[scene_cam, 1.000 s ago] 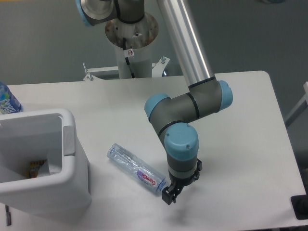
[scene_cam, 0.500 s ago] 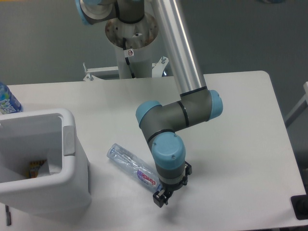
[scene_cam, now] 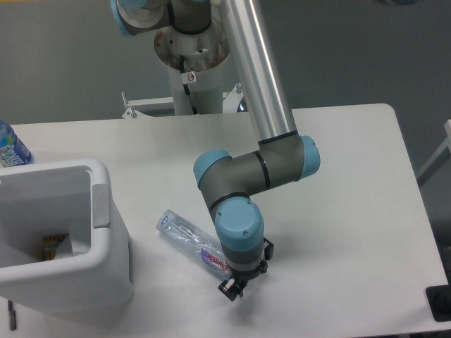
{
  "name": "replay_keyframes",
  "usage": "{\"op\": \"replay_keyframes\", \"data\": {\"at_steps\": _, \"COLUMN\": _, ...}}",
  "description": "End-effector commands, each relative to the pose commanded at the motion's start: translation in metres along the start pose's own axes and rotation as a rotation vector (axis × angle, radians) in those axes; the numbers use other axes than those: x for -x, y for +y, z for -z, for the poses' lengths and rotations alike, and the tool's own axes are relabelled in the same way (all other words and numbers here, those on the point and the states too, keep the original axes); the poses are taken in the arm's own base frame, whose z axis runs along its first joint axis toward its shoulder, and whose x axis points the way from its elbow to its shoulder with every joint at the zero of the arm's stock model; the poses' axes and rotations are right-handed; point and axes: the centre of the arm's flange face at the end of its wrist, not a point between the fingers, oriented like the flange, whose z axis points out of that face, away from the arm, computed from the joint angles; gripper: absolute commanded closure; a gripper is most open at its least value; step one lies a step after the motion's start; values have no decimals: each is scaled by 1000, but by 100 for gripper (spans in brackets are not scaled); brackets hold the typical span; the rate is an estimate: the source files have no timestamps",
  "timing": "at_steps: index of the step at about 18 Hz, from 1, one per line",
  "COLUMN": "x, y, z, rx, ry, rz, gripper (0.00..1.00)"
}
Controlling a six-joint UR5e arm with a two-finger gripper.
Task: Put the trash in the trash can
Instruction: 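Lower the gripper around the bottle cap and close on it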
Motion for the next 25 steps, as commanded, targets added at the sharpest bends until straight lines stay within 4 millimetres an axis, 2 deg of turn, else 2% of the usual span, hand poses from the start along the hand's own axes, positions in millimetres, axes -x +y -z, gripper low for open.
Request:
{"op": "replay_keyframes", "data": {"at_steps": 2, "x": 0, "y": 0, "z": -1, "rx": 1, "ry": -1, "rz": 0, "gripper": 45}}
{"op": "replay_keyframes", "data": {"at_steps": 21, "x": 1, "y": 6, "z": -6, "rx": 16, "ry": -8, "rz": -6, "gripper": 49}}
{"op": "replay_keyframes", "data": {"at_steps": 25, "x": 0, "y": 8, "z": -4, "rx": 16, "ry": -6, "rz": -9, "gripper": 53}}
